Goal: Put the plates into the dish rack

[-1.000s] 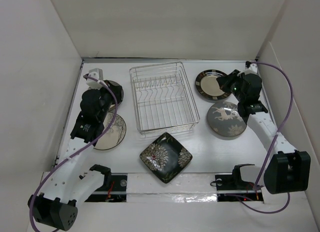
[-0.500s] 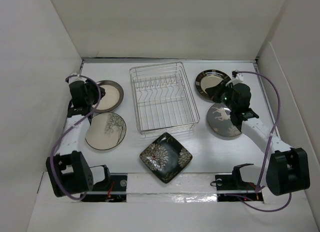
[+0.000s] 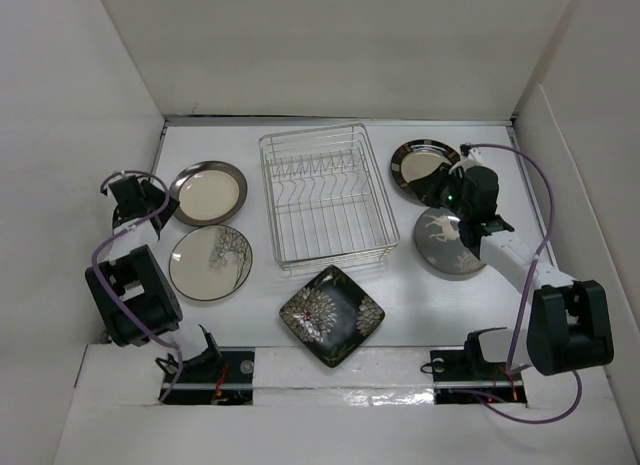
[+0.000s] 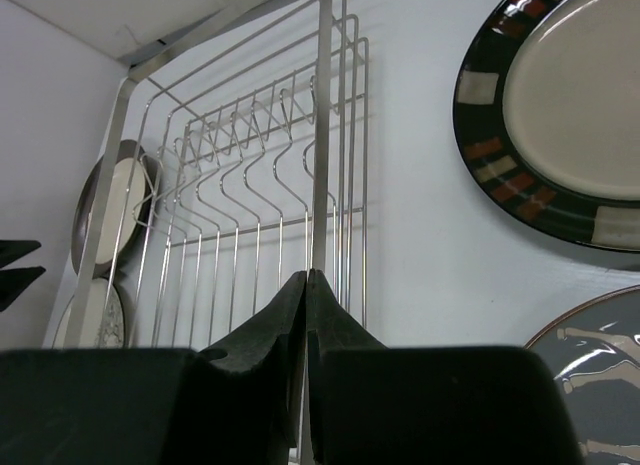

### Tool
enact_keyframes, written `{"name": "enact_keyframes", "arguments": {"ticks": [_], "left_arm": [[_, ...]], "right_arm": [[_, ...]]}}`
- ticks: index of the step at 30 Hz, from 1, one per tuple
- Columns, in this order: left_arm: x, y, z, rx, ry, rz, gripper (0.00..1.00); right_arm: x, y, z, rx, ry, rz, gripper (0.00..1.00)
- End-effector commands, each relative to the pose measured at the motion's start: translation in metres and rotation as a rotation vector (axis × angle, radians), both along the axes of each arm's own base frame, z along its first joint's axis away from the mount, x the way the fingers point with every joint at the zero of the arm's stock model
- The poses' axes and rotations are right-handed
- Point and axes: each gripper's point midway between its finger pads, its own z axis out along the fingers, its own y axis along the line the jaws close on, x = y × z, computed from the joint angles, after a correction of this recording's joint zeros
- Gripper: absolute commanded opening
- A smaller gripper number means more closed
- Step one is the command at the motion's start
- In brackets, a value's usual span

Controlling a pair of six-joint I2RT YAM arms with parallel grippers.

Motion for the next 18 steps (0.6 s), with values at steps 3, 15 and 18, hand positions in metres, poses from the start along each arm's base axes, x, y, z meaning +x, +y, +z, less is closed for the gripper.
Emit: {"name": "enact_keyframes", "arguments": {"ticks": [3, 15, 18], "left_arm": [[0.014, 0.013, 0.001, 0.053, 0.014, -0.005, 0.52], [0.045, 0.017, -0.035, -0.001, 0.073, -0.056, 0.51], [0.053, 0.014, -0.04, -0.032, 0.059, -0.073, 0.5]], "right_arm": [[0.002, -0.003, 0.029, 0.022, -0.101, 0.016, 0.09], [0.006, -0.007, 0.024, 0.015, -0.089, 0.003, 0.09], [0.006, -0.011, 0.023, 0.015, -0.089, -0.006, 0.09]]}}
